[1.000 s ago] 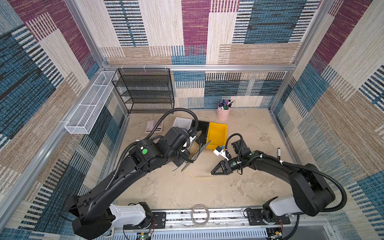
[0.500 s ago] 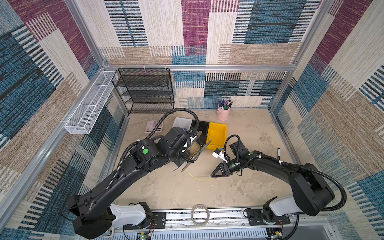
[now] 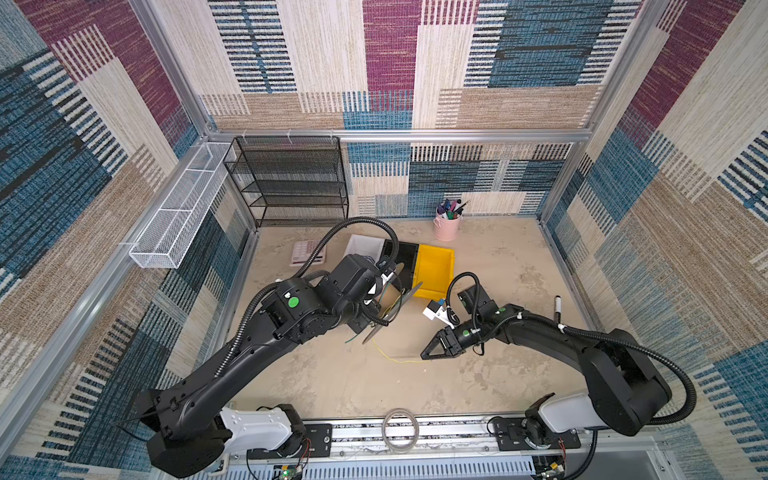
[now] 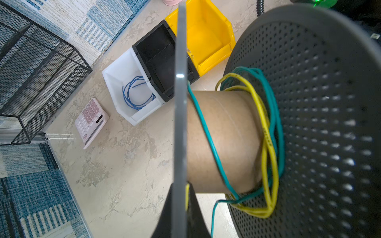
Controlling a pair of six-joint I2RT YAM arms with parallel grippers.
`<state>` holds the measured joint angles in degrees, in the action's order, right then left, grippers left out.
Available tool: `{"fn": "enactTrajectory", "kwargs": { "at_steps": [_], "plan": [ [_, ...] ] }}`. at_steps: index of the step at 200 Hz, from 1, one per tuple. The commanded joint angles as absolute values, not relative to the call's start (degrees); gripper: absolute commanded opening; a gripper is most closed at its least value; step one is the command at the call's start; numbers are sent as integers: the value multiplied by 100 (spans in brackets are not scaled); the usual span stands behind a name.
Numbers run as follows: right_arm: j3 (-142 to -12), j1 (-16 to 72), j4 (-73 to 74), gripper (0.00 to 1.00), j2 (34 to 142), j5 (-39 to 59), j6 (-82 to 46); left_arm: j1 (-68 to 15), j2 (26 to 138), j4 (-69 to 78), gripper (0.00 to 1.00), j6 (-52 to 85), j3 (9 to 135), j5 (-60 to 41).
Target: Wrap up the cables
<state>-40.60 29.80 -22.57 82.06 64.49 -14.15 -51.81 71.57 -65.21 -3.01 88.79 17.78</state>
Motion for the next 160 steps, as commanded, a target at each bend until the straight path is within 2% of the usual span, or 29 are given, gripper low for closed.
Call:
{"fn": "enactTrajectory", "kwargs": {
  "at_steps": [1, 77, 95, 135, 160],
  "plan": [
    [-4052, 3023, -2237, 45, 8206, 6396, -1409, -5184, 7127, -6137, 0, -299, 8886, 1864],
    [-4168, 3034, -2419, 49, 8459, 5968, -1187, -5186, 7147, -6117, 0, -310, 8897, 1829],
    [-4175, 3032, -2342, 47, 8396, 6163, -1239, -5181, 7168, -6122, 0, -321, 8877, 1837],
    [-4084, 3049, -2242, 33, 8384, 6428, -1326, -5181, 7170, -6073, 0, -332, 8875, 1846],
    [-4034, 3144, -2175, 32, 8367, 6546, -1371, -5186, 7194, -6077, 0, -350, 8879, 1846]
  ]
}}
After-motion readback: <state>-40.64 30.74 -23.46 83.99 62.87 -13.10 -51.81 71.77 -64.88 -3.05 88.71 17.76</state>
